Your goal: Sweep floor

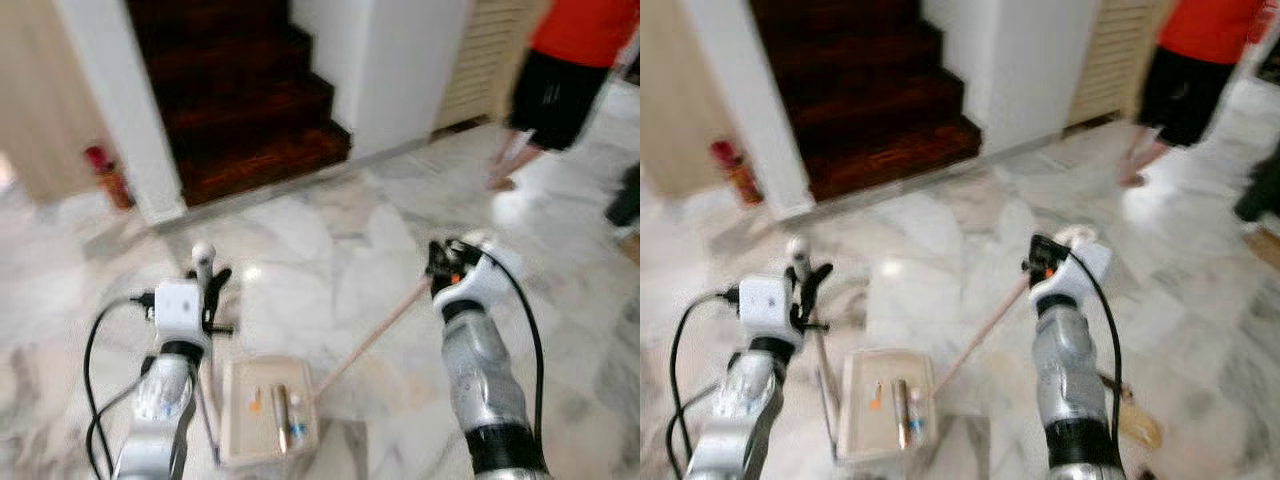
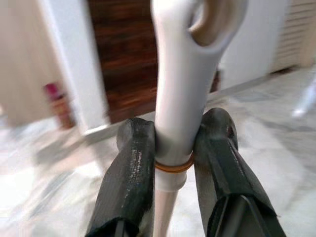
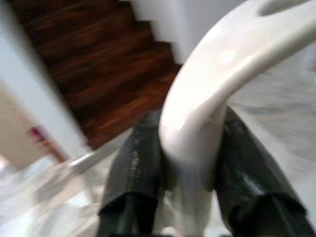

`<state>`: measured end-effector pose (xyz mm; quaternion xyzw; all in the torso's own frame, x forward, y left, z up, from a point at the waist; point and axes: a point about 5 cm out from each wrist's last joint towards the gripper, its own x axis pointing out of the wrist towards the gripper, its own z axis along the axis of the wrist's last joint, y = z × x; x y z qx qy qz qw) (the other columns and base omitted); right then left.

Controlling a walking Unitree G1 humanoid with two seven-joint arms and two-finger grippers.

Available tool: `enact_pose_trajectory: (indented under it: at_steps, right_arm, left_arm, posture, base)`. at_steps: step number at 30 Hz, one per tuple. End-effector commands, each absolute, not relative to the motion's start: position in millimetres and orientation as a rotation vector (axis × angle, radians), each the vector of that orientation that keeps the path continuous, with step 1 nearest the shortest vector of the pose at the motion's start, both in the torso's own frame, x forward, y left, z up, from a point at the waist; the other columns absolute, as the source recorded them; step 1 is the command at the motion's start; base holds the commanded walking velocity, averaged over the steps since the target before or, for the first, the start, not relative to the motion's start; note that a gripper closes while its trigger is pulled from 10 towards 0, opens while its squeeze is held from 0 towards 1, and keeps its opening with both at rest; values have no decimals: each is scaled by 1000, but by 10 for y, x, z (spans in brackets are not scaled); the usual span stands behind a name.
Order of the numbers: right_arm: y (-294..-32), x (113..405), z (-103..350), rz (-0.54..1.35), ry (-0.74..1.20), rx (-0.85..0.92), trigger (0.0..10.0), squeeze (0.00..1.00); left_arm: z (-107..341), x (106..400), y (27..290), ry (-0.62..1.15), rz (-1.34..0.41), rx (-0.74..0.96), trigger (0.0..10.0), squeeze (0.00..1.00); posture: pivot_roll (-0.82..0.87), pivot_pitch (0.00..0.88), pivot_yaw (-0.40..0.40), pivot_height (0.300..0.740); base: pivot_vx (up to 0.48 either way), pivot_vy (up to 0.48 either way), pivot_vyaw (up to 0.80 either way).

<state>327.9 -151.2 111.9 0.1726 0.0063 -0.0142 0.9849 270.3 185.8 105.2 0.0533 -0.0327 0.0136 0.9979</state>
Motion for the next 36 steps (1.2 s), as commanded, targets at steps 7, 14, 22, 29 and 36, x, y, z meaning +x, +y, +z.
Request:
enact_pose_trajectory:
  at_steps: [7,14,22,29,36]
  right_arm:
    - [-1497,3300,1227,-17,-21,386,10000,0]
    - [-1487,3311,1201,-13,5,390,10000,0]
    - [-1493,3314,1196,-18,11,404,10000,0]
    - [-1516,3325,1202,-31,15,418,10000,0]
    - [-1561,3338,1221,-58,0,413,10000,0]
  left_arm:
    - [1131,2720,1786,-100,21,71,10000,0]
    - [1138,2717,1787,-100,25,71,10000,0]
    - [1148,2717,1797,-102,30,65,10000,0]
    - [1184,2711,1795,-112,29,64,10000,0]
    - [1350,2590,1756,-166,-34,179,10000,0]
  posture:
    - [75,37,-71,740]
    - [74,34,-74,740]
    - [74,41,-75,740]
    - [72,63,-75,740]
    - [82,81,-71,740]
  base:
    - [0,0,800]
    - [0,0,479]
    - [0,0,0]
    - [0,0,0]
    - [0,0,0]
